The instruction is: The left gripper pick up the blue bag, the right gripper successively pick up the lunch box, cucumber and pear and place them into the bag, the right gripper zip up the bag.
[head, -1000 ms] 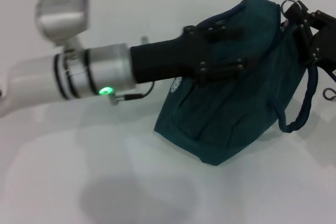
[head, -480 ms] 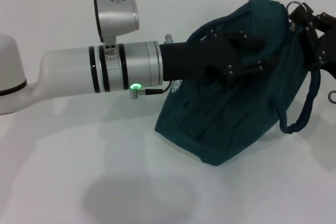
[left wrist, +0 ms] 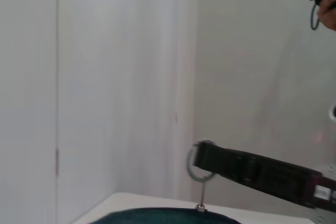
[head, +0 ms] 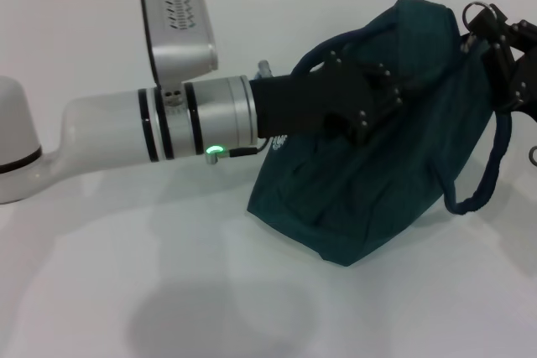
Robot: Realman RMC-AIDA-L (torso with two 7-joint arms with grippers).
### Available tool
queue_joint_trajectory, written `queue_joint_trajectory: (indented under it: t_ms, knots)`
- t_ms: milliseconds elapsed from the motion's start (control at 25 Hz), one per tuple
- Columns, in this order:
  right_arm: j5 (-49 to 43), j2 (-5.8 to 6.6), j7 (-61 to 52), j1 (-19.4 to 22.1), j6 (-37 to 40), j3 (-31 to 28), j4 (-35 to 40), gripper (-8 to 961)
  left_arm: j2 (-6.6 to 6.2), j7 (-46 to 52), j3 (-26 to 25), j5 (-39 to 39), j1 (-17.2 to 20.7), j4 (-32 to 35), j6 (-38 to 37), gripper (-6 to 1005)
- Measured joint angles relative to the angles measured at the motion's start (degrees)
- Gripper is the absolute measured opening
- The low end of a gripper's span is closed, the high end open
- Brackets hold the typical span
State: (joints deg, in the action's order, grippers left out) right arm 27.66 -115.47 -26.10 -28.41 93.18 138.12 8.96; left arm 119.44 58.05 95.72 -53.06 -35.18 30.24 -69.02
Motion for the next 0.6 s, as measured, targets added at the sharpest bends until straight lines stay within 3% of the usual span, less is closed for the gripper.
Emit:
queue_joint_trajectory:
  t_ms: [200,600]
  knots:
    - [-0.6,-0.01,0.0,0.0,0.2,0.2,0.0,46,-0.23,-1.9,-1.5,-0.2,1.2,0.0,-1.6,88]
    - [-0.6,0.12,-5.3,-0.2,-0.3,-0.3,-2.4,48,-1.19,-10.5,-1.6,-3.6,5.6,0.5,-5.6,41]
